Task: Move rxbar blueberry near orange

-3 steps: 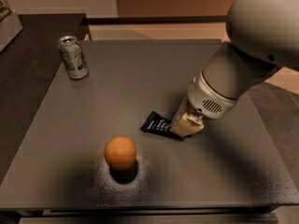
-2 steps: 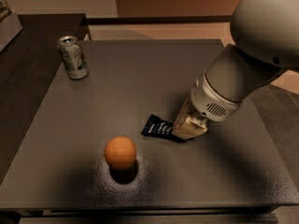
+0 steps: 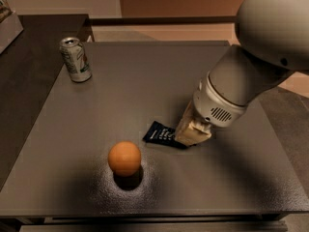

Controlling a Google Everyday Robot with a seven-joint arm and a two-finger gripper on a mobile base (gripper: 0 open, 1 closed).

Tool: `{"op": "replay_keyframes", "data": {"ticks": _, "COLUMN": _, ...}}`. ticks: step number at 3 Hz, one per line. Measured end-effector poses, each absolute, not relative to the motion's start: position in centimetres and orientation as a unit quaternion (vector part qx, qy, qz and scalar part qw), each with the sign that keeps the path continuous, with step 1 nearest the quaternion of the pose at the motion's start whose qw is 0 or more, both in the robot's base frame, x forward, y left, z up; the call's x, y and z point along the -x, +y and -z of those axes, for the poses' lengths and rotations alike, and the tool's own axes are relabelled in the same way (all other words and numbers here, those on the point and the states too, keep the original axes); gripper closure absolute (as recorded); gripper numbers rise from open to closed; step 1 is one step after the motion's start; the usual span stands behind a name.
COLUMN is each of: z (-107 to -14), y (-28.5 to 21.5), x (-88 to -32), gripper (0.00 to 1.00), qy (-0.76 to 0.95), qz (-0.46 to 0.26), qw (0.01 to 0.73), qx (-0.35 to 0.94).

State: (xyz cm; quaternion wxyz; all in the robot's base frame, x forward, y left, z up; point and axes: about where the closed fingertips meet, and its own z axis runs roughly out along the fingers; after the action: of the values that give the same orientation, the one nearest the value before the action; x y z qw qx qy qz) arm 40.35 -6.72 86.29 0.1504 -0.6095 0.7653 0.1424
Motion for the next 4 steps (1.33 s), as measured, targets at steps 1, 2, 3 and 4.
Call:
{"op": "replay_keyframes", "data": {"ticks": 1, "z": -86.8, "y": -5.6, "x": -39.3, "gripper": 1.00, "qy": 0.755, "qz": -0.146, "qw": 0.148, "qx": 0.622}}
{"op": "replay_keyframes", "data": {"ticks": 2, "z": -86.8, "y": -5.0, "x": -38.6, "gripper": 0.82, "qy": 0.752, "qz": -0.143, "qw": 0.145, "qx": 0.628}}
{"op": "replay_keyframes", "data": {"ticks": 3, "z": -85.8, "y": -5.0, "x": -38.6, "gripper": 0.59, "qy": 0.753, "qz": -0.143, "qw": 0.145, "qx": 0.626}}
{"op": "replay_keyframes", "data": {"ticks": 4, "z": -85.9, "y": -4.9, "x": -38.6, "gripper": 0.36, "qy": 0.753, "qz": -0.141, "qw": 0.146, "qx": 0.626}}
